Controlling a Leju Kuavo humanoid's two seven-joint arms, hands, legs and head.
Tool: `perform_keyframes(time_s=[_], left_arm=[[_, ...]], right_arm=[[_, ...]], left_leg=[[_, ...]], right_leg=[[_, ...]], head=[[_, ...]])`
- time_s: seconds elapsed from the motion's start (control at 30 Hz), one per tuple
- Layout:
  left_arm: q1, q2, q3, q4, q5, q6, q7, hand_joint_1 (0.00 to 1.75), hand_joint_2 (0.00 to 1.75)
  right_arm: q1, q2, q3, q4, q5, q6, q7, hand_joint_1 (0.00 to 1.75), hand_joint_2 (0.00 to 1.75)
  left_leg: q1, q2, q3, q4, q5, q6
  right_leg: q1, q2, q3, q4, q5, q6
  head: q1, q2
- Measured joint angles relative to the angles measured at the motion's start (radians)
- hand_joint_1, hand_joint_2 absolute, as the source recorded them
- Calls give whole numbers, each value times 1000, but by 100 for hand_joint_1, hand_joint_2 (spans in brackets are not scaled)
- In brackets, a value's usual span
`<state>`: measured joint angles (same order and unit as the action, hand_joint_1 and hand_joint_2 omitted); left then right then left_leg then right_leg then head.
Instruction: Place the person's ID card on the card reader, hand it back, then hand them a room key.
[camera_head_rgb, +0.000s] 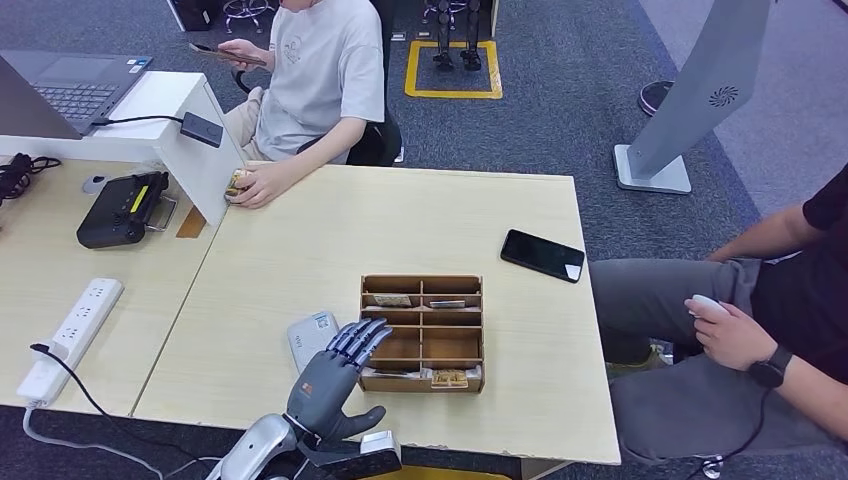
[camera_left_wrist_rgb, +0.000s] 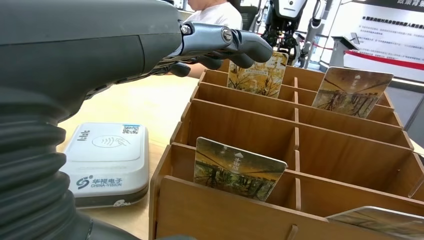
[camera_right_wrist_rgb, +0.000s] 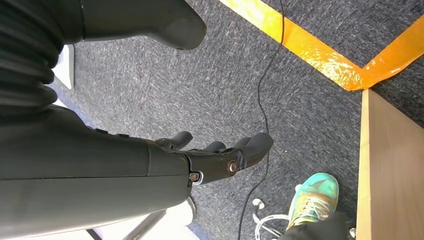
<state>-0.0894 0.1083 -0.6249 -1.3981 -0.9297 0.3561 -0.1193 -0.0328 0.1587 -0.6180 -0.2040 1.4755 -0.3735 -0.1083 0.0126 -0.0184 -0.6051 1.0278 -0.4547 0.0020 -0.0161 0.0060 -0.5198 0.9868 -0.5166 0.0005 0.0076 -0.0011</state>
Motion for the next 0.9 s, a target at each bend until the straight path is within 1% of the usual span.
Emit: perform_keyframes(time_s=[0.33,0.5,0.9], left_arm=[[0,0,0,0,23,-13,-7,0,175],[0,-2,0,9,26,-14,5,0,175],[0,-4,0,35,21,-12,4,0,175]], right_arm=[[0,0,8,-2,-4,3,0,0,175],[0,0,15,-6,-12,16,-9,0,175],[0,0,24,-8,-16,13,3,0,175]], left_leg=[[0,0,0,0,0,0],[0,0,0,0,0,0],[0,0,0,0,0,0]], right_leg=[[0,0,0,0,0,0],[0,0,0,0,0,0],[0,0,0,0,0,0]], head=[[0,0],[0,0],[0,0]])
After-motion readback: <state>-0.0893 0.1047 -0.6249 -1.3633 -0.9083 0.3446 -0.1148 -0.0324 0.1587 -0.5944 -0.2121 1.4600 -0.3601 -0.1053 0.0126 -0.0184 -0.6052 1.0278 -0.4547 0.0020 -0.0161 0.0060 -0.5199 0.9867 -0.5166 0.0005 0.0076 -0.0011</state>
